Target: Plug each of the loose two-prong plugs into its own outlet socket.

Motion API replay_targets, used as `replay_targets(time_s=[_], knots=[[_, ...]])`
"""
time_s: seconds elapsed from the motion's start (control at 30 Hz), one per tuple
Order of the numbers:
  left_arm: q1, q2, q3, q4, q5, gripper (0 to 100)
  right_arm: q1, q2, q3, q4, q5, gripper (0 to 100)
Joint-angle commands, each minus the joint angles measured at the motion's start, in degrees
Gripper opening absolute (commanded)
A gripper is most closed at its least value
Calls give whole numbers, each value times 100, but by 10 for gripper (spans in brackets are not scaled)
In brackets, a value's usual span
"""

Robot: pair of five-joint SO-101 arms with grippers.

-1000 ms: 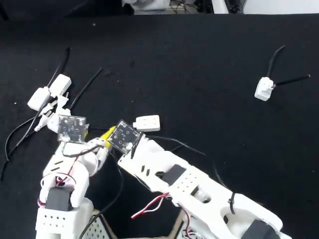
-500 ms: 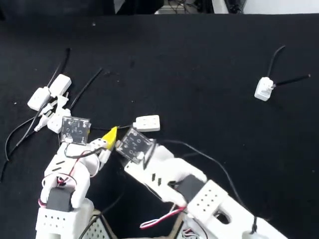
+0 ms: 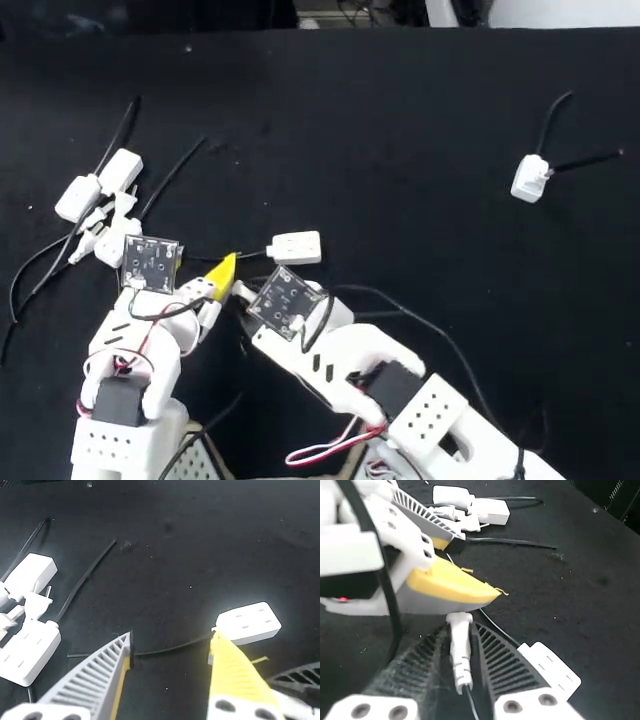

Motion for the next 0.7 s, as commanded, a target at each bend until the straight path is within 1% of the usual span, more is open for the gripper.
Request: replay_targets(time_s=[0.0,0.1,0.3,0.5,0.67], knots=[[110,35,-75,70,-79,254,149,-295,-92,-70,-53,10],[4,26,-101,53,-79,254,149,-286,13,-70,-18,10],[-725,18,-549,79,-18,253,158,-277,365,-35,-18,10],[-1191,18,-611,79,299,253,607,-268,453,0,-18,10],[-1288,18,-576,62,334,253,712,136,-215,756,-18,10]])
